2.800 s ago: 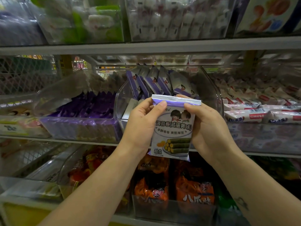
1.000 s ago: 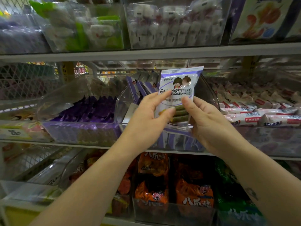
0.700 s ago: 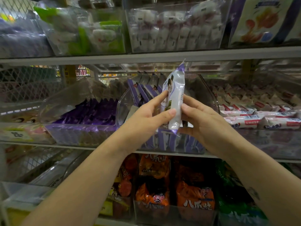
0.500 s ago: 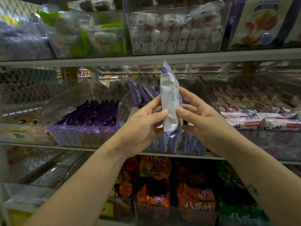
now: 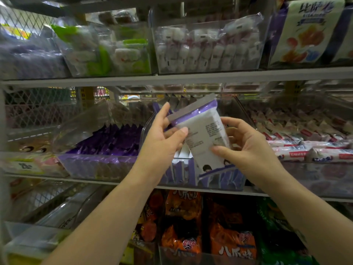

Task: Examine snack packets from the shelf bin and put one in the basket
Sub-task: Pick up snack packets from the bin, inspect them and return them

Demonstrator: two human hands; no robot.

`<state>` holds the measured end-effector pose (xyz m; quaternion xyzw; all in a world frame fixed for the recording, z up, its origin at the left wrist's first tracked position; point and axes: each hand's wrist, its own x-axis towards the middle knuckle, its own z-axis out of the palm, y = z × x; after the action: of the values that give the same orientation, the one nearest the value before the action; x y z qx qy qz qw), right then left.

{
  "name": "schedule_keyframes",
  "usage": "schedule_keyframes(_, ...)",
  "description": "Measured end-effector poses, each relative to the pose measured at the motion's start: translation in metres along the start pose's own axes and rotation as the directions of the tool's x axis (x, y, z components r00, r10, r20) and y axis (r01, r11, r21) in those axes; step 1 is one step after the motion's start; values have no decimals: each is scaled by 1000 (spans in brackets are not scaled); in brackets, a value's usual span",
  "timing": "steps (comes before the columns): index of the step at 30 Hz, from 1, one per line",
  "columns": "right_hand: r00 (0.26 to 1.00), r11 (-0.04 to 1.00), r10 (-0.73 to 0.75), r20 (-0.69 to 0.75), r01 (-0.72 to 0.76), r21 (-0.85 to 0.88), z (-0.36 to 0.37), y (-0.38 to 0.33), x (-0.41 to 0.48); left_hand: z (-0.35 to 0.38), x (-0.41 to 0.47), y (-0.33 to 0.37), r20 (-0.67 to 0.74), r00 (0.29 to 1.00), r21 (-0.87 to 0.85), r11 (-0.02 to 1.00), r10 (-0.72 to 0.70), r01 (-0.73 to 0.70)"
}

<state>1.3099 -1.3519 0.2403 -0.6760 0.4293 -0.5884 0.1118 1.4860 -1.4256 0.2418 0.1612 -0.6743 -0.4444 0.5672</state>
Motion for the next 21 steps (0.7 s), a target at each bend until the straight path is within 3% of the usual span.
schedule_keyframes(3,993,982,-113,-39,105,-157,7,-7,-4,1,0,1,-14,996,139,987,88,-85)
schedule_keyframes(6,978,949,-204,-47,185,-257,15,-10,-6,6,-3,8,-10,996,240,968,84,-80)
schedule_keyframes(10,967,906,-252,-29,226,-357,17,-10,-5,5,2,10,-56,997,98,994,47,-42)
schedule_keyframes(13,972,942,-237,-10,227,-248,13,-11,-6,-1,5,6,-105,993,-29,998,44,-47)
schedule_keyframes(17,973,980,-201,-113,200,-20,7,-6,-9,-13,9,4,-150,989,-268,962,4,-45)
schedule_keyframes(21,973,977,-172,-155,189,98,6,-2,-9,-17,10,0,-142,989,-350,937,-46,-6)
